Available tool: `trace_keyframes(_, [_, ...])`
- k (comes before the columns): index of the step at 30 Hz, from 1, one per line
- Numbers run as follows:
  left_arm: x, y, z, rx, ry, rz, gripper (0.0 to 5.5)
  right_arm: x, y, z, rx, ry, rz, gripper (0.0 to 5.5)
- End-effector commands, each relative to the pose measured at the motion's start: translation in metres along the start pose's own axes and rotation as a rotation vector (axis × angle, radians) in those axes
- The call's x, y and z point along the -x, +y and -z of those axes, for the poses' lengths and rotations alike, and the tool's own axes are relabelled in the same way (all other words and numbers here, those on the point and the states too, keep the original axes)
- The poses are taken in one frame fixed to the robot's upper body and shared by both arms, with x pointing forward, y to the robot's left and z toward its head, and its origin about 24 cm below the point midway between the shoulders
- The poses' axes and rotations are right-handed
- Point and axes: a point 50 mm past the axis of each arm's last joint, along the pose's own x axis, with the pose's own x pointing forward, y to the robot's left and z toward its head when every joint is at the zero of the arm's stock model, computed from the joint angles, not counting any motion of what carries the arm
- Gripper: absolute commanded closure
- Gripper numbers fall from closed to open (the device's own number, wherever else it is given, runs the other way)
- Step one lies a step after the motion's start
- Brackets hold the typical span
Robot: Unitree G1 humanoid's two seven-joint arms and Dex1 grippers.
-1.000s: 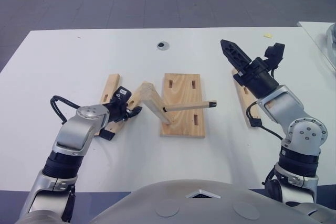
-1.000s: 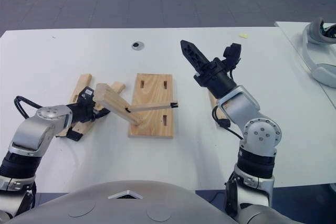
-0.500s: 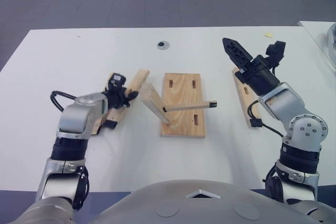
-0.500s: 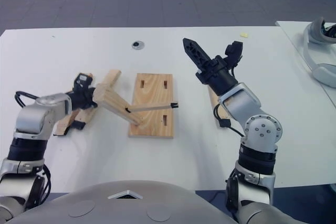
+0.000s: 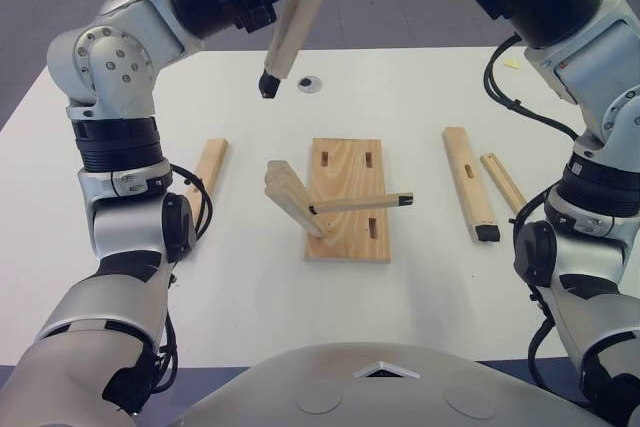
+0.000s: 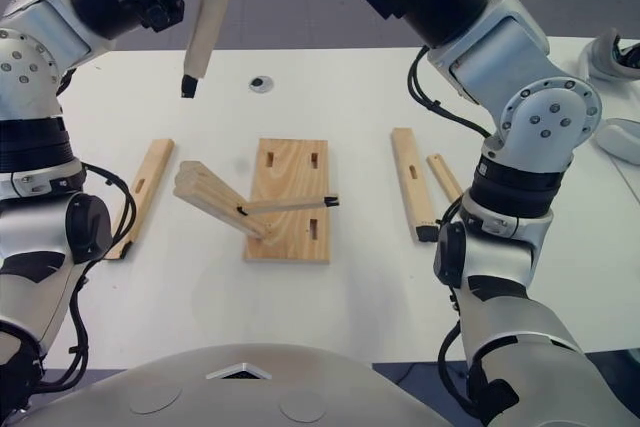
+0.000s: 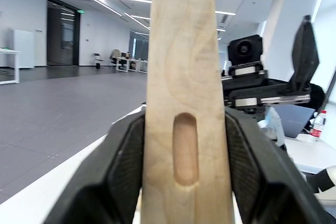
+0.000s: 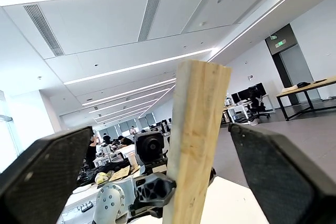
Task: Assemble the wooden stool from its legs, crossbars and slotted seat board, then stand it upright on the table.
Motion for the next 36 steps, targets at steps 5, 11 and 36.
trace_keyframes(5, [-0.006,-0.017,0.009,0.077,0.075,0.155,3.43,-0.010,0.006,0.004,-0.012,0.042,-0.055,0.79])
trace_keyframes(11, [-0.005,-0.022,0.017,0.125,0.108,0.213,3.43,-0.011,0.023,0.013,-0.059,0.053,-0.164,1.84])
trace_keyframes(36, [0.010,-0.015,0.013,0.124,0.110,0.156,3.44,-0.007,0.030,0.024,-0.064,0.092,-0.053,3.32])
